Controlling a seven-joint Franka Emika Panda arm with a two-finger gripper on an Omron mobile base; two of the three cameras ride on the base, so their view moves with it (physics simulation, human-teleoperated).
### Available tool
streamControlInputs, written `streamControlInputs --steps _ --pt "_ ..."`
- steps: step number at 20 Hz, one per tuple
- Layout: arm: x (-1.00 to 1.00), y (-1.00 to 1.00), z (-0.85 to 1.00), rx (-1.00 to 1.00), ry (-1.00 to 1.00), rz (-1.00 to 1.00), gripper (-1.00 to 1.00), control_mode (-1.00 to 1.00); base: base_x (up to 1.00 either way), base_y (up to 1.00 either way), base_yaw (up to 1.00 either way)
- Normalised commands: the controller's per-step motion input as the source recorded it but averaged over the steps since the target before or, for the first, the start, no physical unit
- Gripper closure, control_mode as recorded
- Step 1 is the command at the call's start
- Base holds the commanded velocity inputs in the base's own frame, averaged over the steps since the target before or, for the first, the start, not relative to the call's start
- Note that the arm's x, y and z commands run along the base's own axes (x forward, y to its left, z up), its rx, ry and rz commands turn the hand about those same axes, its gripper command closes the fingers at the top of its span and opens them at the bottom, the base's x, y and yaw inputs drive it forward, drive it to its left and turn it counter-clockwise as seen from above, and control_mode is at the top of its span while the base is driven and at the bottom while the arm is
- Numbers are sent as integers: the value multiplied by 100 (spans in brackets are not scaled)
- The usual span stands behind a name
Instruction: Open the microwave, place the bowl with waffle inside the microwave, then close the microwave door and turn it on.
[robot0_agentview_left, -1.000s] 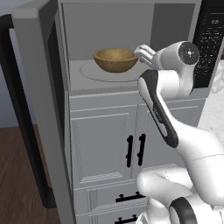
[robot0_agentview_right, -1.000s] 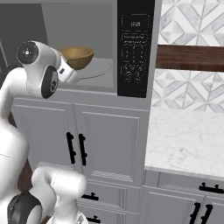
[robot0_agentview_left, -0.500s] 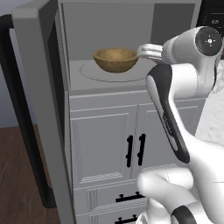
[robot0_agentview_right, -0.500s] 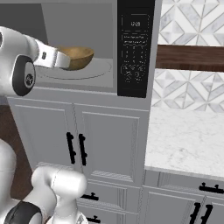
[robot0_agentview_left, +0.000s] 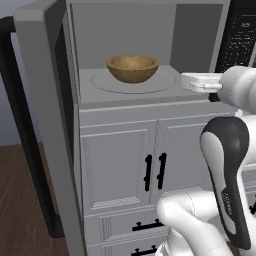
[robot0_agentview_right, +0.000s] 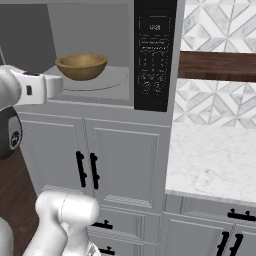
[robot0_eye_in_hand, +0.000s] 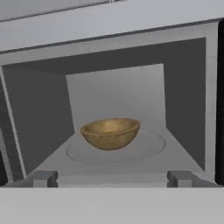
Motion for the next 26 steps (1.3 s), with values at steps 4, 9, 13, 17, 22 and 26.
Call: streamControlInputs --steps 4,9,13,17,22,26 --pt "-38 9 24 -16 -14 9 -100 -100 0 0 0" --pt "-36 9 3 -3 -6 2 -100 -100 0 0 0" --pt "-21 28 0 -1 0 1 -100 -100 0 0 0" --pt "-25 26 0 0 0 0 -100 -100 0 0 0" --pt "-35 16 -1 0 -1 0 -100 -100 0 0 0" --pt "-46 14 0 0 -5 0 -100 -100 0 0 0"
